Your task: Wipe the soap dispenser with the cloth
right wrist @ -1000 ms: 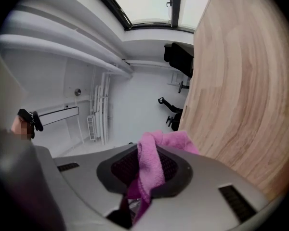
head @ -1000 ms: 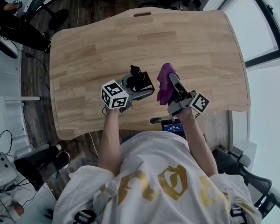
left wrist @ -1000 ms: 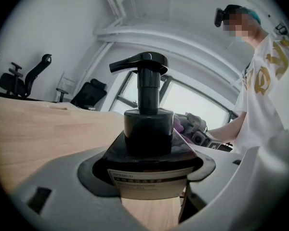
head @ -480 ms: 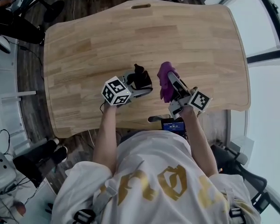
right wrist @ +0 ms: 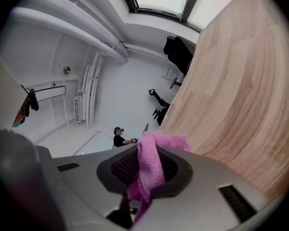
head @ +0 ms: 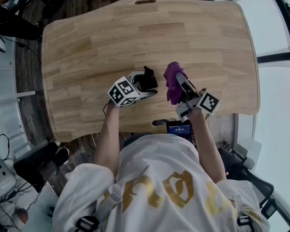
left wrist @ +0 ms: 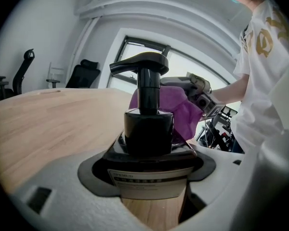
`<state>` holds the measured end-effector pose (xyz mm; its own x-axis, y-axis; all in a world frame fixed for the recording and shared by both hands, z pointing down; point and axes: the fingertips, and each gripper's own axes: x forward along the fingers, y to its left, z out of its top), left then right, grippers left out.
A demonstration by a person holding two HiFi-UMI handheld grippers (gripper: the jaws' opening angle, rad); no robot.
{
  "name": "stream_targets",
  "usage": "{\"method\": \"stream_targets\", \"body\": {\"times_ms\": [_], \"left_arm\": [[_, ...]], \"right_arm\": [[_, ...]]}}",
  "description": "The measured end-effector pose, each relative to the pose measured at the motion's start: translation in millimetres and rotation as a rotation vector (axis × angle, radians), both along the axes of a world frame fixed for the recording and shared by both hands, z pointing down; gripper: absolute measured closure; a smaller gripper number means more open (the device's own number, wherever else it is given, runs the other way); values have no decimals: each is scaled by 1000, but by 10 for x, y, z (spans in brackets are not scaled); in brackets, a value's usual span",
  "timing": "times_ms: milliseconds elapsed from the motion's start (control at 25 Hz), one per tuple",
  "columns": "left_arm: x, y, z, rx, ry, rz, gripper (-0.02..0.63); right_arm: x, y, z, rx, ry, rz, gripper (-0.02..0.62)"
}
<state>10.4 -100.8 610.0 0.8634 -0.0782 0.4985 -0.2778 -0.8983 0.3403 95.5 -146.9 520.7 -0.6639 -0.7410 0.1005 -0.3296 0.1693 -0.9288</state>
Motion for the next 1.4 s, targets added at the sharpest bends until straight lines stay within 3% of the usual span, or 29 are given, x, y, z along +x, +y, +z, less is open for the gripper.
{"method": "stream_targets", "body": {"times_ms": [360, 880, 1400], "left_arm": [[4, 76, 179, 59, -100, 56, 249], [37, 65, 235, 113, -94, 27, 247], [14, 154, 356, 146, -176, 93, 247]], "right_arm": [[-30, 15, 42, -8, -2, -10, 545], [-4, 37, -4, 7, -63, -20, 545], [6, 56, -37, 4, -49, -20, 545]]}}
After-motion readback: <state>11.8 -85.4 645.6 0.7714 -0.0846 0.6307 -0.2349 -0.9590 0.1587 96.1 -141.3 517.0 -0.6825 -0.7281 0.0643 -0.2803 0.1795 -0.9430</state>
